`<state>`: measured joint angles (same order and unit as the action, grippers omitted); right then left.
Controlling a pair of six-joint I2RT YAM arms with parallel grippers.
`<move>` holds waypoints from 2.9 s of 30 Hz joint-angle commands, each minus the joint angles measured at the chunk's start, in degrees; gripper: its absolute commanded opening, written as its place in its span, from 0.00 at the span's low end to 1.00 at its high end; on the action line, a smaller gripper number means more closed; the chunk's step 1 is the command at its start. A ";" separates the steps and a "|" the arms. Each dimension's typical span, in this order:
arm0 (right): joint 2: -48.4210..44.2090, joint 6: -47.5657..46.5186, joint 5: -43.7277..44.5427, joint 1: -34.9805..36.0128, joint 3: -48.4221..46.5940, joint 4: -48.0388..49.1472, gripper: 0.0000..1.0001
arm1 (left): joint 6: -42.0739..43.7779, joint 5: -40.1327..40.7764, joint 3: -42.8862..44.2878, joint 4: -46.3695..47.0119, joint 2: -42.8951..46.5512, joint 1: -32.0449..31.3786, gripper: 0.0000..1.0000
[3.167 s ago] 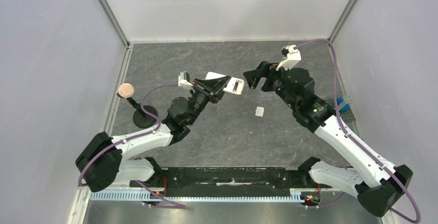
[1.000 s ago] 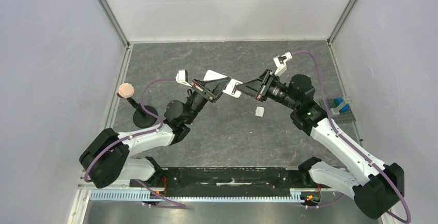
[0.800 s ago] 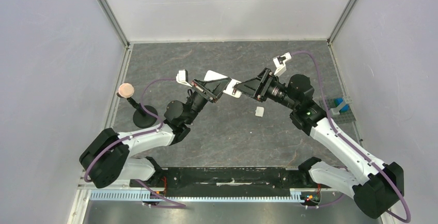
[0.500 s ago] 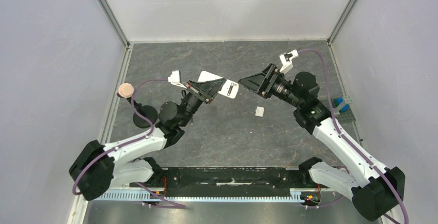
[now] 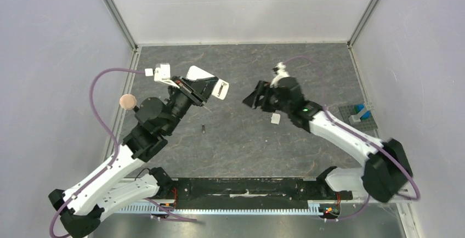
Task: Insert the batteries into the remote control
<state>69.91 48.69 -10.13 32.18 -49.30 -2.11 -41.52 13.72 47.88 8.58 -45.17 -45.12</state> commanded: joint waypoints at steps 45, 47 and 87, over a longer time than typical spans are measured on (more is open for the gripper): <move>52.88 -7.93 39.06 31.73 -43.15 -23.83 0.02 | 22.78 10.93 16.90 -25.72 13.47 -0.16 0.02; 48.71 -7.88 39.00 29.97 -39.21 -22.26 0.01 | 22.09 10.08 16.81 -25.40 12.69 -0.14 0.02; -8.29 29.25 -2.16 2.68 -2.89 -11.37 0.00 | -4.70 -11.04 -0.90 14.98 -24.53 2.23 0.02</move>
<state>62.59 73.89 -9.96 35.00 -53.17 -16.62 -43.83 3.29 47.99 14.31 -69.89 -43.33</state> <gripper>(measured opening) 0.044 0.295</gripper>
